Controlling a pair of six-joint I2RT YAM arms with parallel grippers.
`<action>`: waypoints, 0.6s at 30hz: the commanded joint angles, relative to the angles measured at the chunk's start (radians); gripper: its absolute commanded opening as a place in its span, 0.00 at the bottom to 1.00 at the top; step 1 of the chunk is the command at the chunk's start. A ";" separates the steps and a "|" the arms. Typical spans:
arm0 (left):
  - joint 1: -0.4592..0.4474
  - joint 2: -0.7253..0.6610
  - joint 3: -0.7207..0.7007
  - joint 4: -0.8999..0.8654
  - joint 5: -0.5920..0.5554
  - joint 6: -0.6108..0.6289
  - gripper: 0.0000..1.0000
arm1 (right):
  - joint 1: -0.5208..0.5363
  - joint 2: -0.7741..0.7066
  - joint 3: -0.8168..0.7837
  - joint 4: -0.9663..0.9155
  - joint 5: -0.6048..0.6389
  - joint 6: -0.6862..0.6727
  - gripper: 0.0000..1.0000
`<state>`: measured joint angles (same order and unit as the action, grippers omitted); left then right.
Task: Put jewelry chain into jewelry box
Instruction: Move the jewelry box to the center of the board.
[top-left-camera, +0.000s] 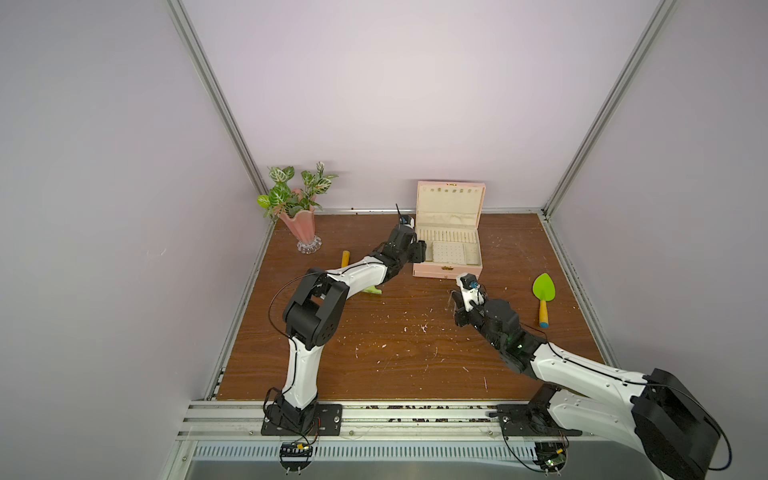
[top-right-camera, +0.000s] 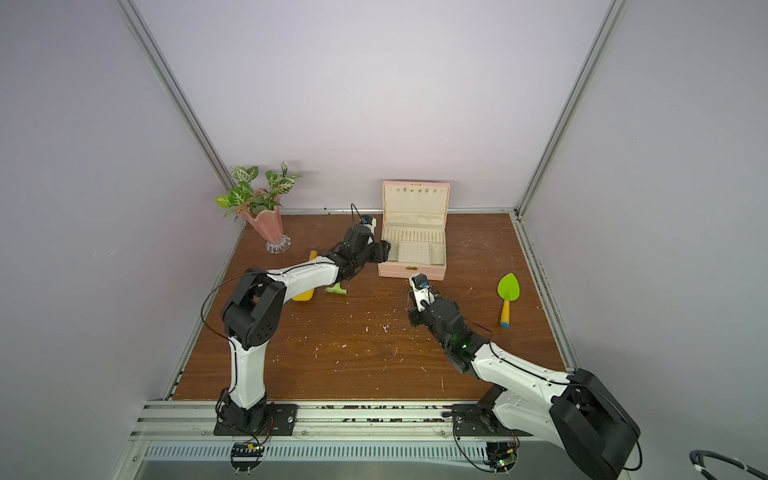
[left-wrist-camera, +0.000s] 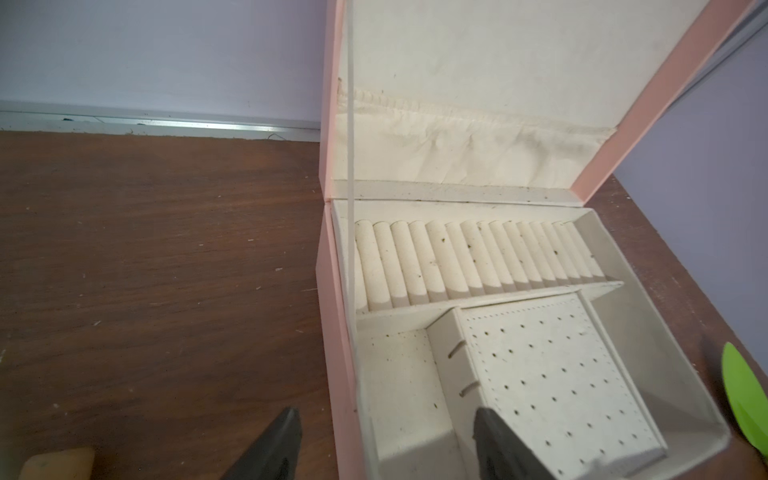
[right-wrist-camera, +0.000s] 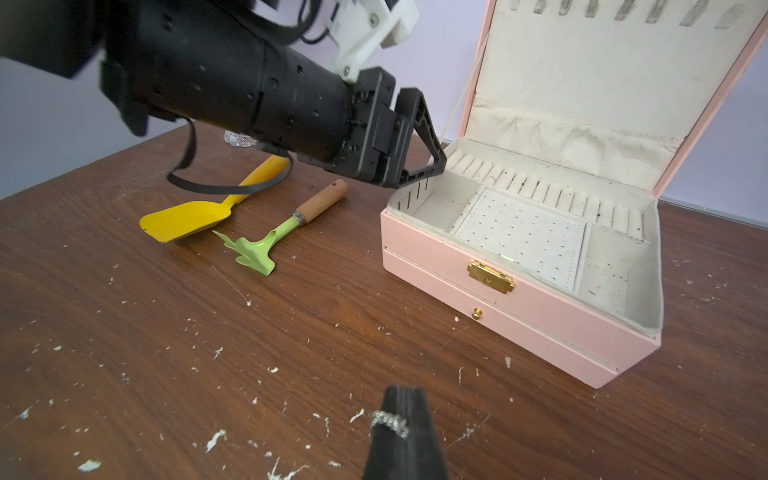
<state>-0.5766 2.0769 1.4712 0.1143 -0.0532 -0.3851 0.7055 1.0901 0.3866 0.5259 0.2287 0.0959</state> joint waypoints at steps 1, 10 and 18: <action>0.008 0.039 0.090 -0.094 -0.050 0.001 0.62 | -0.005 -0.037 0.005 0.015 0.032 0.016 0.00; 0.008 0.064 0.097 -0.123 -0.083 -0.004 0.39 | -0.005 -0.127 0.046 -0.082 0.073 0.018 0.00; 0.004 0.055 0.053 -0.116 -0.059 -0.029 0.27 | -0.005 -0.188 0.087 -0.148 0.100 -0.011 0.00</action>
<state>-0.5770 2.1311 1.5459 0.0208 -0.1089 -0.4015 0.7055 0.9257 0.4324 0.3897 0.2958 0.0967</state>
